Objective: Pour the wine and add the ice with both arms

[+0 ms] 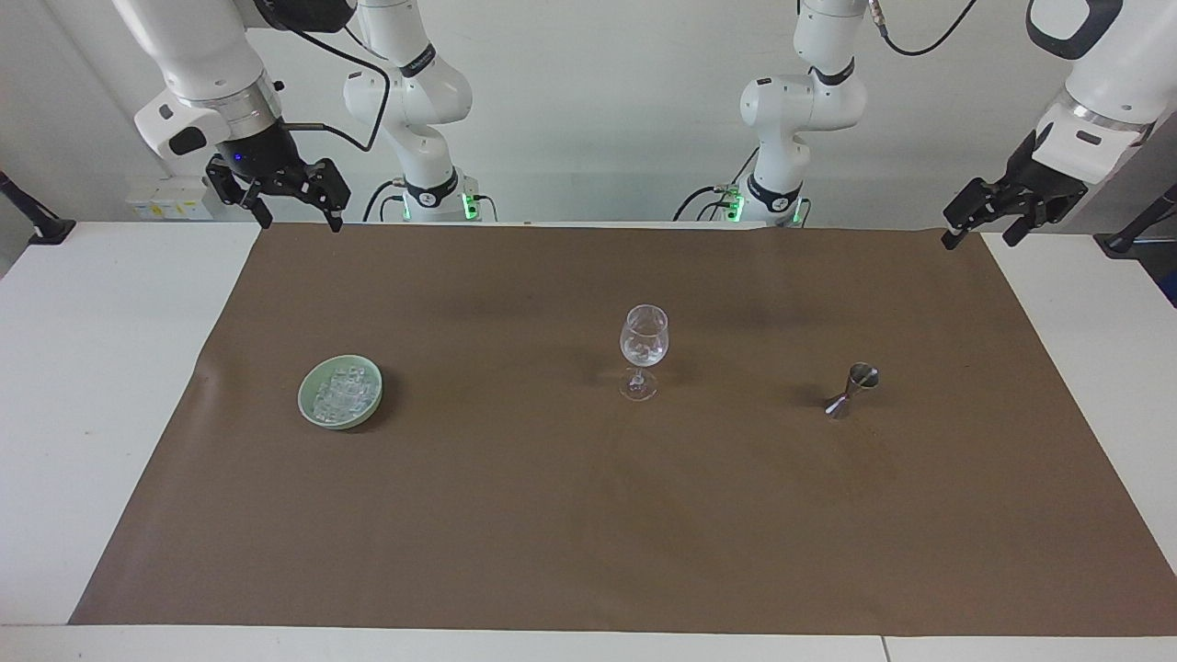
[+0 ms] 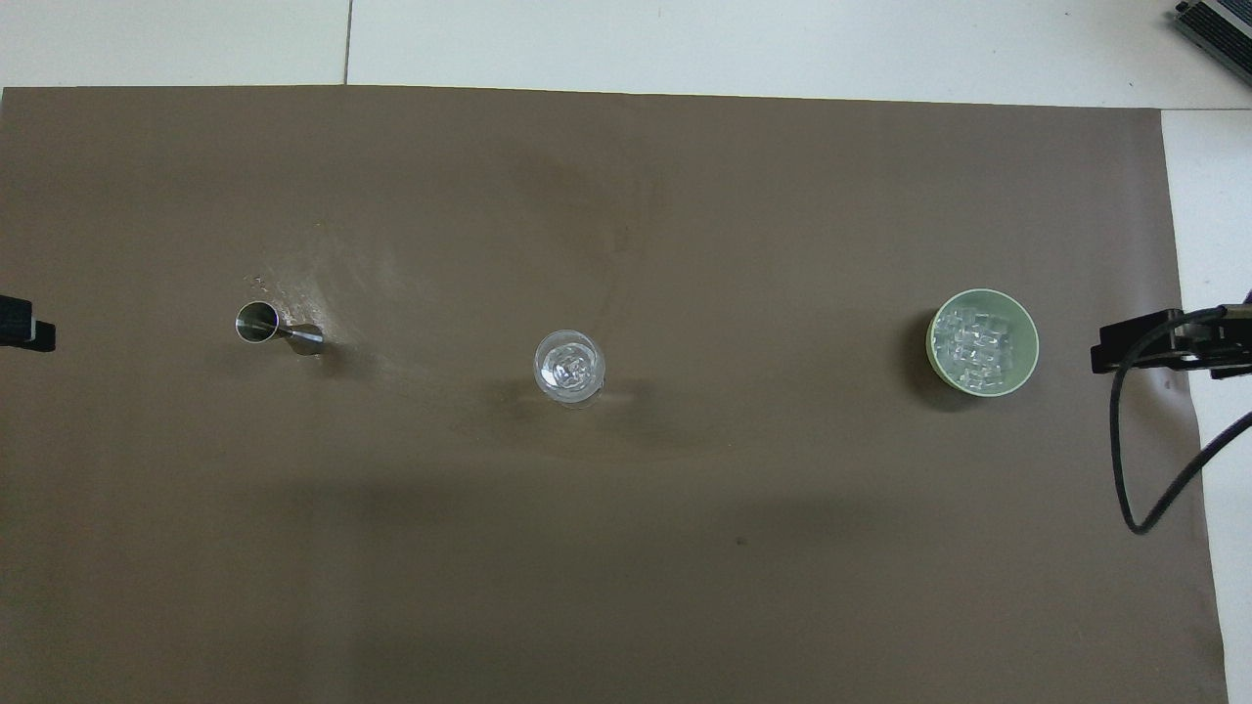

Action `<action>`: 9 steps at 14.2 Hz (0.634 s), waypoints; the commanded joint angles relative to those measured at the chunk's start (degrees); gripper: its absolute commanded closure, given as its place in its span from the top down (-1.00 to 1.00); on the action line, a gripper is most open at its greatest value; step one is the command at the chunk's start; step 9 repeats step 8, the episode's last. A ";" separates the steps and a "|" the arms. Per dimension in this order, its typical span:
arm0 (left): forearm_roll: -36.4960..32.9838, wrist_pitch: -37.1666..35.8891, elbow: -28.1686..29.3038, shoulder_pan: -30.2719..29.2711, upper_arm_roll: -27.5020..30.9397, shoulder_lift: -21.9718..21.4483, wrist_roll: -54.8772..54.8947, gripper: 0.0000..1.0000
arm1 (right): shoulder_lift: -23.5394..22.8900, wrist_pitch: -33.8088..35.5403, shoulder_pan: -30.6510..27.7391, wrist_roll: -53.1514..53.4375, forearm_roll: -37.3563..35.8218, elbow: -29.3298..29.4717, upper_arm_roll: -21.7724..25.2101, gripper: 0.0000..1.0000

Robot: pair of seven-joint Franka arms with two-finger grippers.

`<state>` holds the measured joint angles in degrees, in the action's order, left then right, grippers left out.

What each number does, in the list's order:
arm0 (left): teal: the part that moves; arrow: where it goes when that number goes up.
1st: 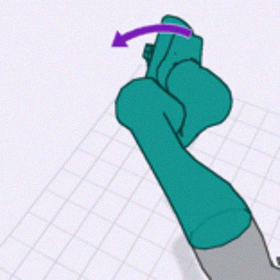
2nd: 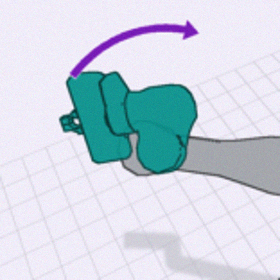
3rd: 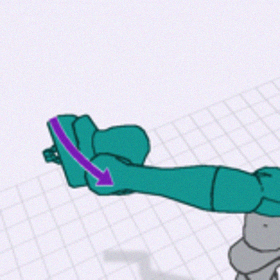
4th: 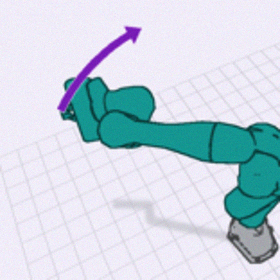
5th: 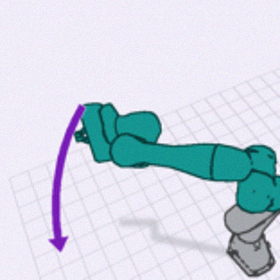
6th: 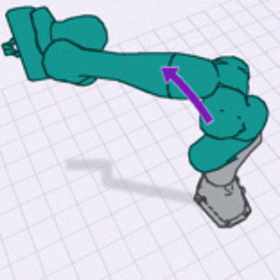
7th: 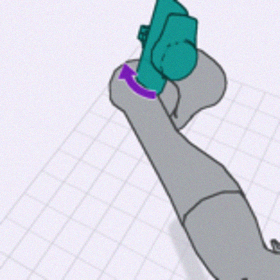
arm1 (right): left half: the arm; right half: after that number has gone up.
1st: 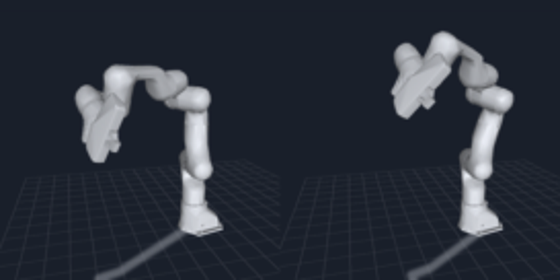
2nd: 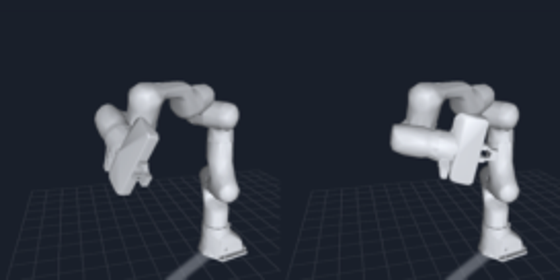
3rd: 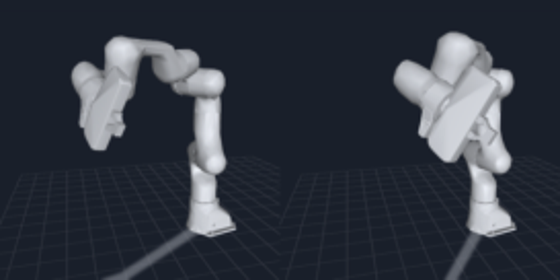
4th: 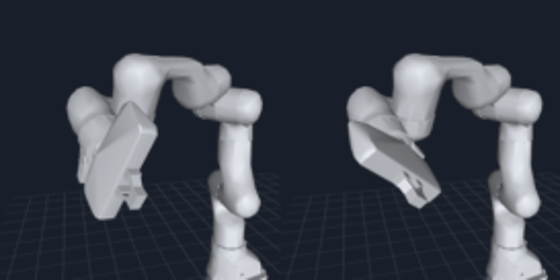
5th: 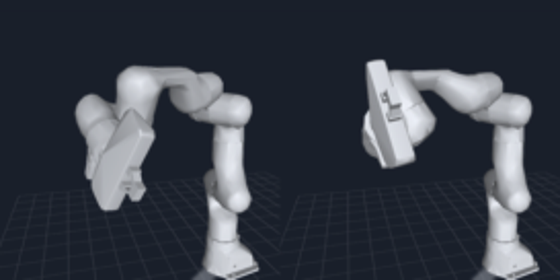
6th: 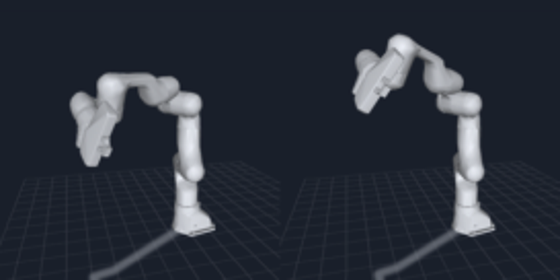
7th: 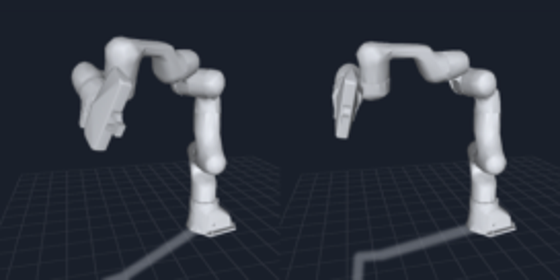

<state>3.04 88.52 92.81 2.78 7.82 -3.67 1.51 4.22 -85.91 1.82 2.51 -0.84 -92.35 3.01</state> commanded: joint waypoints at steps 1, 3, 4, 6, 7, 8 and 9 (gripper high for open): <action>0.04 1.04 1.76 0.38 0.45 -1.34 0.42 1.00 | 0.70 0.31 -0.23 -1.19 0.23 -0.38 -0.02 1.00; 0.04 1.13 1.76 0.38 0.36 -1.34 0.42 1.00 | 0.70 -0.48 -0.23 -1.11 0.05 -0.47 -0.02 1.00; 0.04 1.82 1.67 0.47 0.27 -1.34 0.42 1.00 | 0.70 -1.09 -0.23 -1.19 -0.21 -0.38 -0.02 1.00; 0.04 1.83 1.76 0.47 0.36 -1.34 0.51 1.00 | 0.35 -2.67 -0.32 -1.19 -0.57 -0.20 -0.02 1.00; 0.04 1.92 1.76 0.38 0.44 -1.34 0.51 1.00 | 0.35 -3.03 -0.32 -0.93 -0.57 -0.12 -0.02 1.00; 0.04 1.83 2.02 0.38 0.45 -1.43 0.16 1.00 | 0.35 -3.03 -0.32 -0.93 -0.57 -0.20 -0.02 1.00; 0.04 1.83 2.02 0.38 0.45 -1.43 0.16 1.00 | 0.35 -3.03 -0.32 -0.93 -0.57 -0.20 -0.02 1.00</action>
